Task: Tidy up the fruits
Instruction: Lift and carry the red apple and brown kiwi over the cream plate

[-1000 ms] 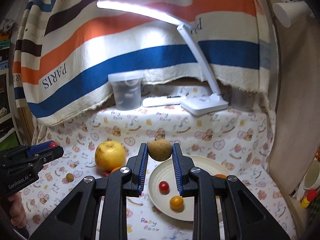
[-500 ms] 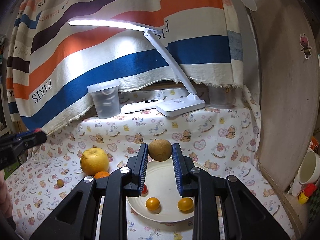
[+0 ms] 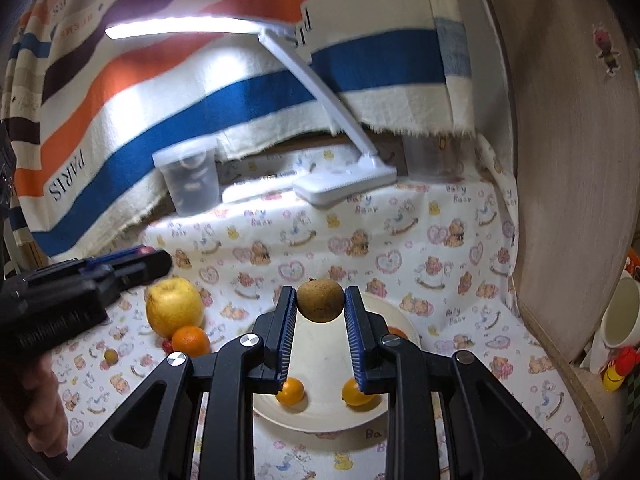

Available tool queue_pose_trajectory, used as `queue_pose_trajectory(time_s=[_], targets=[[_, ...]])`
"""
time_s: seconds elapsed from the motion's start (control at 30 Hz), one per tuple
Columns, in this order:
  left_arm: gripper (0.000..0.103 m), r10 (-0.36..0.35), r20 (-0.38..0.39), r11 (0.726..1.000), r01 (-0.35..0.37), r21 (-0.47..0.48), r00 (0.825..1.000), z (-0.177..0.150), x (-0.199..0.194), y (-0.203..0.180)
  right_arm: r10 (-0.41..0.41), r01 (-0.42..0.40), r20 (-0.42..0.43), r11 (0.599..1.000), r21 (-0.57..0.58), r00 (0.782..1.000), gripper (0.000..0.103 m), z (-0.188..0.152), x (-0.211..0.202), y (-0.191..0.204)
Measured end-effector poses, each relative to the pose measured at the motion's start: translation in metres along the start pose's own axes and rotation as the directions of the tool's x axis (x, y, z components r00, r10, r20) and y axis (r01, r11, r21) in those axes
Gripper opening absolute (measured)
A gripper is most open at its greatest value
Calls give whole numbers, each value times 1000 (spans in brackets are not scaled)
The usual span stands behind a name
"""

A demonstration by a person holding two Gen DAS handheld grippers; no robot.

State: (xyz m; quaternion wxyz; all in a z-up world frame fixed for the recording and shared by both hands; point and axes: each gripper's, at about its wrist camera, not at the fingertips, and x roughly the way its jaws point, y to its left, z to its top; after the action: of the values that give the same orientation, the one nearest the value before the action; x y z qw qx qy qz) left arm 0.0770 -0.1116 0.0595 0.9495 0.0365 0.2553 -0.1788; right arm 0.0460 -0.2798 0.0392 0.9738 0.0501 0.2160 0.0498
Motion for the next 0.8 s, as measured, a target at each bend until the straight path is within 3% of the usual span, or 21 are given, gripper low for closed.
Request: queue_pose_trajectory(time_s=[0.3,0.6,0.8], targets=[[26,-85,-109,996,82,-30,990,-26,45,-1,4,-4,-108,1000,-1,994,25,-10,22,-2],[26,-57,-161,998,55,-17,985,-40,64,-2,68,-47,-285,996,79,956,25,-24,55,-13],[26,-54,-173,999,52,-17,983,-44,70,-1,7,10,-330,999,49,944,25,-30,64,-13]])
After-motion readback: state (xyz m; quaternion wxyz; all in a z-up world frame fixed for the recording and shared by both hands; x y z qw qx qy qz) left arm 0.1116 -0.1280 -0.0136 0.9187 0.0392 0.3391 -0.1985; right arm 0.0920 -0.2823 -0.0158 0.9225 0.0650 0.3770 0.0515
